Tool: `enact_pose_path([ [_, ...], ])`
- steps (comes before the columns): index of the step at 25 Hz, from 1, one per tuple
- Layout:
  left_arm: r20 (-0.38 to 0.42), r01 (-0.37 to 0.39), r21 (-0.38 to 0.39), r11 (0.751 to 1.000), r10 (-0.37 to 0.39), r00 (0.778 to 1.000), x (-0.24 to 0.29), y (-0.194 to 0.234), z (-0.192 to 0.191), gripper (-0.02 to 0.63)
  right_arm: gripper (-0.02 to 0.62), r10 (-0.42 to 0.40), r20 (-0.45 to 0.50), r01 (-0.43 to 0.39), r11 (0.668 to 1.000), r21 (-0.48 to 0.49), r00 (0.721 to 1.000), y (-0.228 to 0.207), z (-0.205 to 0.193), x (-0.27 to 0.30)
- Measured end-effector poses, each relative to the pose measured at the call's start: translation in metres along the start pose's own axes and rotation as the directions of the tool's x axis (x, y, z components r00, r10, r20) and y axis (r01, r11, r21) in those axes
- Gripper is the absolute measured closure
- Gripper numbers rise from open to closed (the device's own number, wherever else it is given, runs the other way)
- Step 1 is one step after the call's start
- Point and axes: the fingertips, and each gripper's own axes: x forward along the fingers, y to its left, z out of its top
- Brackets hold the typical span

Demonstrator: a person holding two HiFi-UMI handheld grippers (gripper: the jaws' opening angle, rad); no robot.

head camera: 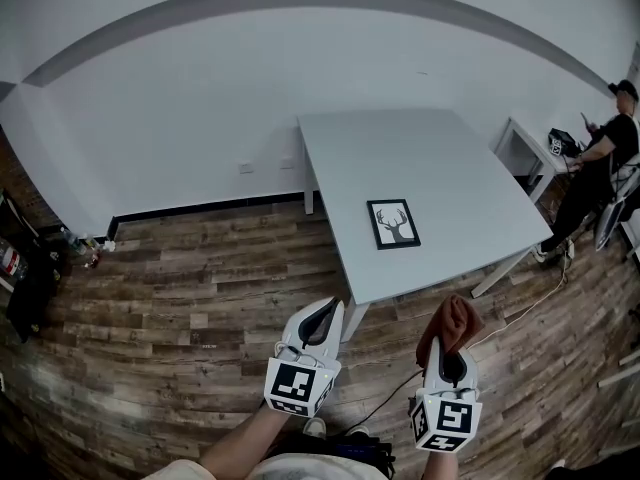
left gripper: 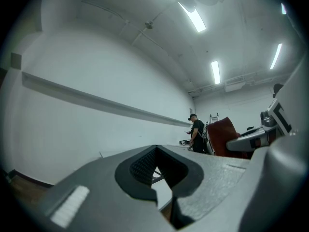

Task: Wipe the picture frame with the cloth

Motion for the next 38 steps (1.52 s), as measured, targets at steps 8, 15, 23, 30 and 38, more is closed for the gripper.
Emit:
enact_pose_path([
  [8, -0.030, -0.014, 0.006, 1.000, 0.015, 0.999, 0.038, 0.007, -0.019, 0.606, 0.538, 0.034, -0.025, -0.033, 0.999, 0.028, 0.999, -0.008, -0.019, 0.048],
  [15, -0.031, -0.033, 0.021, 0.999, 0.034, 0.999, 0.099, 0.007, -0.021, 0.606, 0.537, 0.067, -0.039, -0.065, 0.997, 0.049, 0.997, -0.039, -0.017, 0.104],
  [23, -0.019, -0.070, 0.043, 0.997, 0.071, 0.997, 0.167, 0.001, -0.011, 0.606, 0.537, 0.112, -0.043, -0.109, 0.993, 0.053, 0.993, -0.086, -0.007, 0.163],
  [30, -0.024, -0.113, 0.063, 0.992, 0.114, 0.993, 0.210, -0.006, -0.013, 0.606, 0.537, 0.176, -0.054, -0.173, 0.983, 0.054, 0.983, -0.113, -0.007, 0.201],
  [38, -0.037, -0.129, 0.066, 0.989, 0.132, 0.991, 0.241, 0.009, -0.023, 0.606, 0.537, 0.197, -0.076, -0.193, 0.979, 0.062, 0.977, -0.118, -0.011, 0.247],
])
